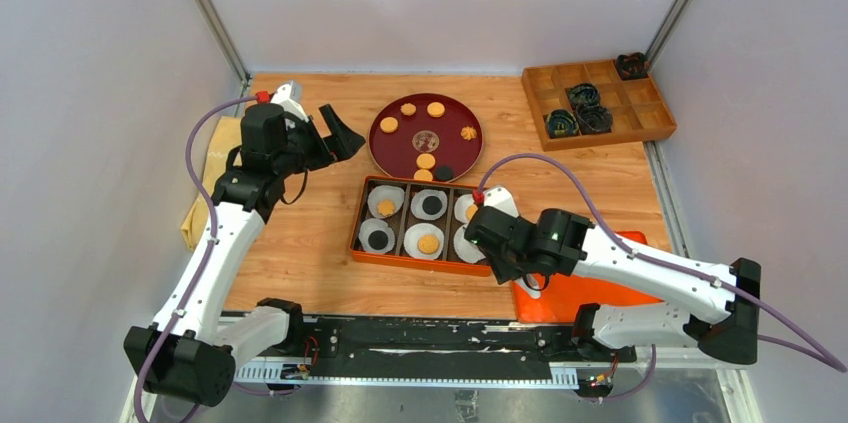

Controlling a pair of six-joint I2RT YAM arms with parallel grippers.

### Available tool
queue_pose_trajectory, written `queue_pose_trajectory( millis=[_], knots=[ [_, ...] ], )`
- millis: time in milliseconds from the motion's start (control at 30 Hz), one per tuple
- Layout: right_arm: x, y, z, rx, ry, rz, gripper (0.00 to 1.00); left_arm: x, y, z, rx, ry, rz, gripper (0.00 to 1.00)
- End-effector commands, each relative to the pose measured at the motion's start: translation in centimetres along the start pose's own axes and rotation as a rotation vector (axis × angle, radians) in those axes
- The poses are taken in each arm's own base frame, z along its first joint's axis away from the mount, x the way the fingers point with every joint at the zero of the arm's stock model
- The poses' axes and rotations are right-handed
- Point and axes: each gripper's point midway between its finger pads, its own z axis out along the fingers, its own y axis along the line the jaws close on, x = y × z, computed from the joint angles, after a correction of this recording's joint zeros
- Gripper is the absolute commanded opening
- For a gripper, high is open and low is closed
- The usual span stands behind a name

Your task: Pack the cookies

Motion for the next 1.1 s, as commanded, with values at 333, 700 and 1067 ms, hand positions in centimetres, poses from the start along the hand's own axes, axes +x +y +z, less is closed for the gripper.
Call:
queue_pose_trajectory(
  millis=[333, 700, 1067],
  knots=[
    [-0.4, 1.0, 0.1, -0.006, 0.000, 0.008, 0.34, 0.5, 0.0, 0.1, 0.024, 0.019, -0.001, 1.00],
    [-1.5, 1.5, -1.0, -0.048, -0.035, 0.015, 0.46, 0.8, -0.5, 0.2, 0.057, 0.037, 0.010, 1.00],
    [-1.4, 1.2, -0.9, -0.032, -0.035, 0.019, 0.51, 1.0, -0.8, 0.3, 0.079, 0.045, 0.013, 1.00]
  ],
)
